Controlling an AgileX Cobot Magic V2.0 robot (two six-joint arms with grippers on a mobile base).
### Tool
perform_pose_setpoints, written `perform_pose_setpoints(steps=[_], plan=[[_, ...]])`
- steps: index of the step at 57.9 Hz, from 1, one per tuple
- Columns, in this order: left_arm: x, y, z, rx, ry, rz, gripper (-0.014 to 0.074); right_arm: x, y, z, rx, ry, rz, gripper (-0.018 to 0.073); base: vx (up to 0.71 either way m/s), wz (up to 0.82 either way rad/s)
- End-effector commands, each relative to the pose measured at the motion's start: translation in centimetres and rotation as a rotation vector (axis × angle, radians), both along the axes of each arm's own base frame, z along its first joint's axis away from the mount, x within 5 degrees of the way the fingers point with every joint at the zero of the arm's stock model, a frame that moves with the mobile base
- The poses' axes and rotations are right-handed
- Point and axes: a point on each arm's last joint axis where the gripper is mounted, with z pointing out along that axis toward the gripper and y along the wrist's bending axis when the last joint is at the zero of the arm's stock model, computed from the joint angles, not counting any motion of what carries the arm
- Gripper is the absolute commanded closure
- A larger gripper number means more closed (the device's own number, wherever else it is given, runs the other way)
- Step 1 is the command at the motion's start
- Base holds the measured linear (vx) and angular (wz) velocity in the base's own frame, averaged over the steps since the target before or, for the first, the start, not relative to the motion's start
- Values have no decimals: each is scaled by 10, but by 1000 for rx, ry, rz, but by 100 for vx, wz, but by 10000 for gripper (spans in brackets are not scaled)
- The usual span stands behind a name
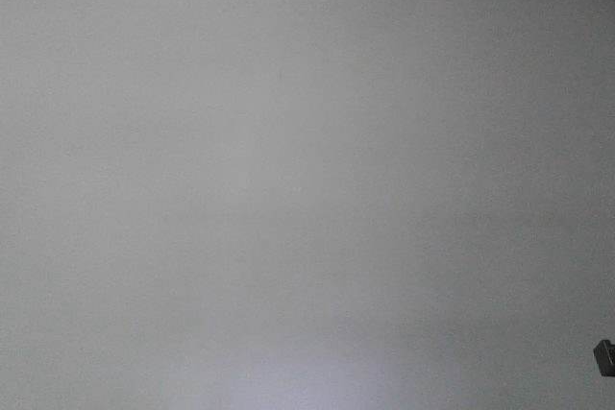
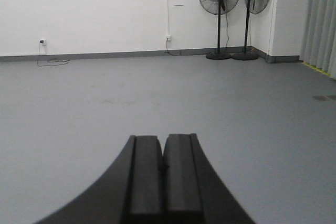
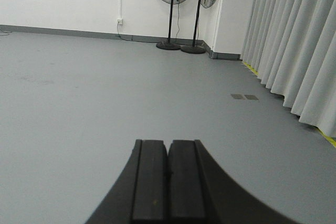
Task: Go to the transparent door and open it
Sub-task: 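Drive the base forward across the grey floor toward the wooden platform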
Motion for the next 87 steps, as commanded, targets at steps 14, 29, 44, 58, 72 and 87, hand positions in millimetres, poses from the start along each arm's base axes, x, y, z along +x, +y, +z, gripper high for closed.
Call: perform_pose_setpoints(steps=[14,29,44,58,72,87], plan=[[0,0,3,-15,-72,1,603,-1,0,7,-10,-99,0,566,0,0],[0,0,3,-15,-72,1,603,-1,0,7,-10,-99,0,566,0,0],[0,0,3,-15,-72,1,603,-1,0,7,-10,-99,0,566,1,-2],[0,0,3,-15,-72,1,603,-1,0,7,-10,-99,0,566,5,3],[0,0,3,-15,-72,1,603,-1,0,7,-10,-99,0,566,11,4],[0,0,3,-15,-72,1,603,-1,0,7,-10,-99,0,566,12,9]])
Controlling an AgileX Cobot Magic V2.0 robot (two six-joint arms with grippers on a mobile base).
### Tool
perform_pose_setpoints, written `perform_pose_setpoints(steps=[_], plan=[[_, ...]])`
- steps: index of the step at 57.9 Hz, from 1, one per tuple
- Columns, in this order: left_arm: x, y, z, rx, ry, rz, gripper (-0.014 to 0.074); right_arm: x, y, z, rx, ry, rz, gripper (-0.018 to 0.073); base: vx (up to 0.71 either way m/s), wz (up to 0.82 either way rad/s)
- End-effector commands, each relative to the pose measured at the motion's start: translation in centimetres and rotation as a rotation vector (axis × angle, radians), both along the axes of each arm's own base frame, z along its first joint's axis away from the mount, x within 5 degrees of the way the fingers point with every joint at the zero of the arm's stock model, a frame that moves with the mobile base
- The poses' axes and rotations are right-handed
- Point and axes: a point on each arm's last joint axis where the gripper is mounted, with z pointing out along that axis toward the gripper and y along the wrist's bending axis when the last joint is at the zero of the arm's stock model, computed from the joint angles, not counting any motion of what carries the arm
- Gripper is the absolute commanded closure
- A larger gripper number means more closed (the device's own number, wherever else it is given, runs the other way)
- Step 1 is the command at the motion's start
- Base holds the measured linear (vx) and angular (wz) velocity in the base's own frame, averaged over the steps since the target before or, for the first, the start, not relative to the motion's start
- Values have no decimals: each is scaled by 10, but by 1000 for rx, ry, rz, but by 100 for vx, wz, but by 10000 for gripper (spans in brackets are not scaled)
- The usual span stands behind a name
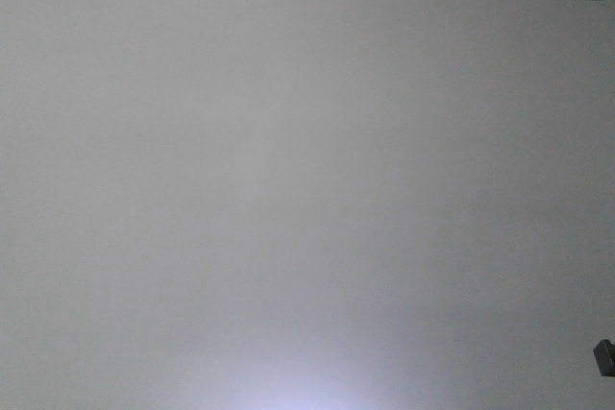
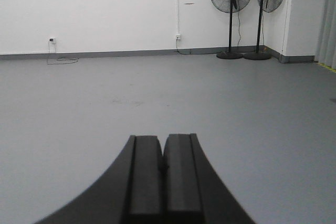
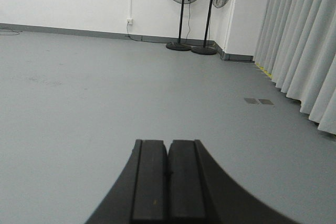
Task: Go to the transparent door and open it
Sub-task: 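Drive the base forward across the grey floor toward the wooden platform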
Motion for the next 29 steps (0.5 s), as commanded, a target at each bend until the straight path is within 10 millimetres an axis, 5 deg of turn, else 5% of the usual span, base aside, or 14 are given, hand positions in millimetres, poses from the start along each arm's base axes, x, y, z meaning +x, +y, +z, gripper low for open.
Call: perform_pose_setpoints(steps=[1,29], plan=[[0,0,3,-15,-72,1,603,-1,0,7,-10,-99,0,566,12,4],[0,0,3,-15,-72,1,603,-1,0,7,-10,-99,0,566,18,-2]])
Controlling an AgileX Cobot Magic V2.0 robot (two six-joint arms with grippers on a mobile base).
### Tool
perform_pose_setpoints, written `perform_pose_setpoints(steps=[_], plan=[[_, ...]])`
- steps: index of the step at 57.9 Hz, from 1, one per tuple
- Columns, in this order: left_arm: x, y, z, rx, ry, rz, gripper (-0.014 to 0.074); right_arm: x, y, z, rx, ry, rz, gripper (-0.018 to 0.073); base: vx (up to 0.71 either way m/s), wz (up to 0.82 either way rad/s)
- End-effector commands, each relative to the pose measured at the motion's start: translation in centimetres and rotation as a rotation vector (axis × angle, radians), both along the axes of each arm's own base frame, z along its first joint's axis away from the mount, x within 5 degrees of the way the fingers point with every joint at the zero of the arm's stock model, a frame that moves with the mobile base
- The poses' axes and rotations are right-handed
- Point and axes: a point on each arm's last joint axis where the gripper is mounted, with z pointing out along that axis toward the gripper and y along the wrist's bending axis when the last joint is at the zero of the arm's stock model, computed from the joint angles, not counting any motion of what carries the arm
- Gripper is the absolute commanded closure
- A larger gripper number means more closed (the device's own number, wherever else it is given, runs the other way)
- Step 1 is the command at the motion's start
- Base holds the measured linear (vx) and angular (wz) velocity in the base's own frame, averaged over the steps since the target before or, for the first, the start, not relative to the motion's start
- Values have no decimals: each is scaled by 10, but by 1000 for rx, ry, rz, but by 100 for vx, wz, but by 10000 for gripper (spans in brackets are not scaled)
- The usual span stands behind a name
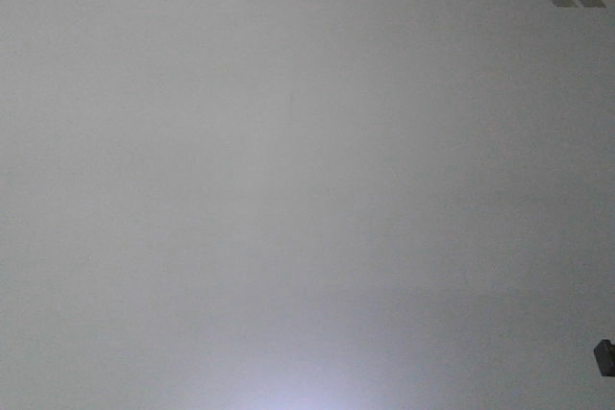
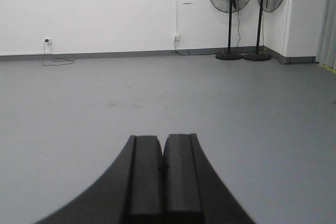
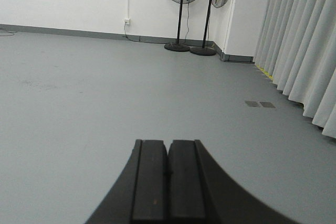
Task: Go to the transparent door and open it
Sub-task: 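Drive the base forward across the grey floor toward the wooden platform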
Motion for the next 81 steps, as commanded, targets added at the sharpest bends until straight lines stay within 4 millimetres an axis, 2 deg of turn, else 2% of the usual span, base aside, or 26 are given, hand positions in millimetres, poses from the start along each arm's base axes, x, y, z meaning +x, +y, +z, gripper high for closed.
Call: perform_pose_setpoints(steps=[1,51,81], plan=[[0,0,3,-15,-72,1,603,-1,0,7,-10,-99,0,566,25,0],[0,0,3,-15,-72,1,603,-1,0,7,-10,-99,0,566,42,-2],[0,0,3,-15,-72,0,603,-1,0,7,-10,-99,0,566,54,26]])
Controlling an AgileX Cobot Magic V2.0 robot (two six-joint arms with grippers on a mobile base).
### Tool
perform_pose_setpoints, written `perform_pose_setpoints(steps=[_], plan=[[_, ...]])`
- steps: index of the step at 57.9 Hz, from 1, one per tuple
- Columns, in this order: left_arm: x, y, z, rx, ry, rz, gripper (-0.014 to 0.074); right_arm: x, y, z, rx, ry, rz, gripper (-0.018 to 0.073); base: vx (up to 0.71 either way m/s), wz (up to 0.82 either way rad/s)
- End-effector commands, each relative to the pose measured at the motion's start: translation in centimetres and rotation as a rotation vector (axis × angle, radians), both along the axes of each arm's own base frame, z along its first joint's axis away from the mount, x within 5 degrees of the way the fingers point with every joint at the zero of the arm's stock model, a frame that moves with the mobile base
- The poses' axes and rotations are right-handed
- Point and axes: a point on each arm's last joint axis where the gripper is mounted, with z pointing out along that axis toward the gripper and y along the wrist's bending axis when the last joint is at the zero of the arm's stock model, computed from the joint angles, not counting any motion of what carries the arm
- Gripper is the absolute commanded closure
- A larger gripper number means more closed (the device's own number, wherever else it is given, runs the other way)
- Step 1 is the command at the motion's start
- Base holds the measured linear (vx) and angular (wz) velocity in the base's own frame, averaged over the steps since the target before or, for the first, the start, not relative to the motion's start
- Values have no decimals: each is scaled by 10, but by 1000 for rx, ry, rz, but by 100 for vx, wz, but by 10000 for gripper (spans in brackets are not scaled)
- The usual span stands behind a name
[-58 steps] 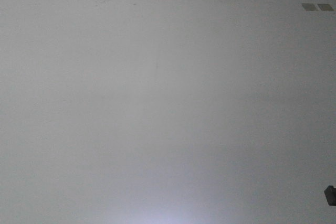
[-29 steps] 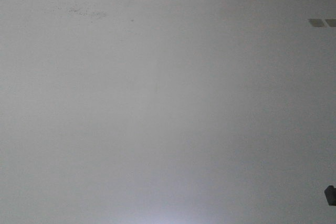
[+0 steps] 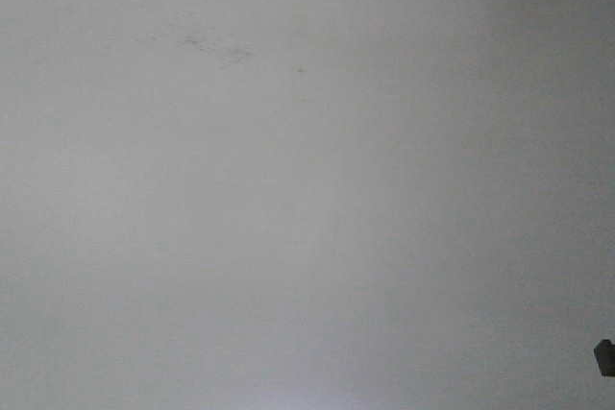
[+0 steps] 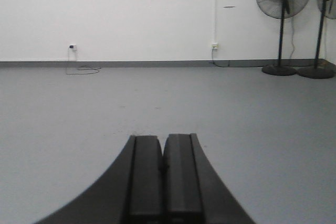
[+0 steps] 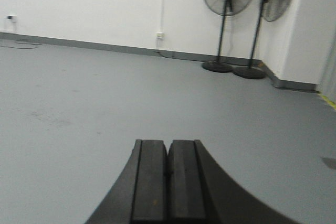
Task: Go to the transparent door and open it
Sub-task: 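Drive the base forward across the grey floor toward the wooden platform, then turn and drive the base up to the white-framed glass sliding door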
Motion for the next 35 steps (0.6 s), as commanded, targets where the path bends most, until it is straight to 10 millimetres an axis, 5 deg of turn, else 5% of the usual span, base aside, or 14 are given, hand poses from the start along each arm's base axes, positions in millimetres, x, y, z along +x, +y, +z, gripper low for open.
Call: perform_pose_setpoints(steps=[1,35], plan=[[0,0,3,-15,-72,0,603,-1,0,8,-10,-99,0,566,60,46],[0,0,2,-15,-64,0,603,-1,0,7,-10,-95,0,566,66,60]])
